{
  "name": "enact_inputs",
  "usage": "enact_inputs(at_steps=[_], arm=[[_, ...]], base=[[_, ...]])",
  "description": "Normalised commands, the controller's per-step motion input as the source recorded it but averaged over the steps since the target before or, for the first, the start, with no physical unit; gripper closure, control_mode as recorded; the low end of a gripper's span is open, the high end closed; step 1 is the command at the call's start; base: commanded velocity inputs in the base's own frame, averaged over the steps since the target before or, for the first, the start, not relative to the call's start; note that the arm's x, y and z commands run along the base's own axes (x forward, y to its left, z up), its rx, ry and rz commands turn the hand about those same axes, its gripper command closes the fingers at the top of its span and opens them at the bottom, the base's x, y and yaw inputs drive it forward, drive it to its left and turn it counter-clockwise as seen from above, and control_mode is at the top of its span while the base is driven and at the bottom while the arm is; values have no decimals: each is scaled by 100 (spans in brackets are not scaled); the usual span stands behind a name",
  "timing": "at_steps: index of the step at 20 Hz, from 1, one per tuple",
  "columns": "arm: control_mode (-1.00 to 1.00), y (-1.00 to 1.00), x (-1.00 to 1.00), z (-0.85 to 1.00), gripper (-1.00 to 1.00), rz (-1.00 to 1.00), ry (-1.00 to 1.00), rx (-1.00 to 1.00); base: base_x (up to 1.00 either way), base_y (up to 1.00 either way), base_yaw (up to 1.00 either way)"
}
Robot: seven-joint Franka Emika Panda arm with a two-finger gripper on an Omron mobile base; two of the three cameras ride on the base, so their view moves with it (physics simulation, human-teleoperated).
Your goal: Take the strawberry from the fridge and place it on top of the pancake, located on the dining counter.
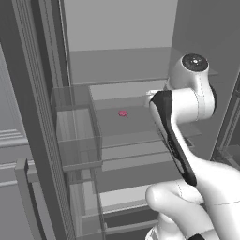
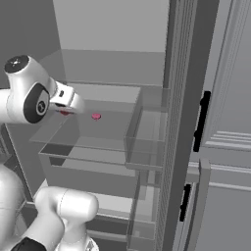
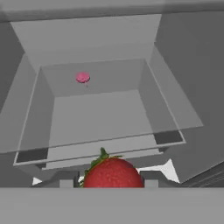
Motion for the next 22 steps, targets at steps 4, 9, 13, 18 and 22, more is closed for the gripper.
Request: enact_inputs(at_steps=[4, 9, 13, 18, 22], arm=[[-100, -6, -28, -59, 100, 20, 36, 5], [-100, -3, -18, -51, 100, 5, 10, 1], [-100, 0, -45, -29, 100, 0, -7, -1], [-100, 0, -43, -36, 100, 0, -6, -4], [-100, -2, -24, -32, 100, 0, -1, -7]], base=[[0, 0, 0], [0, 0, 0], [0, 0, 0], [0, 0, 0], [0, 0, 0]])
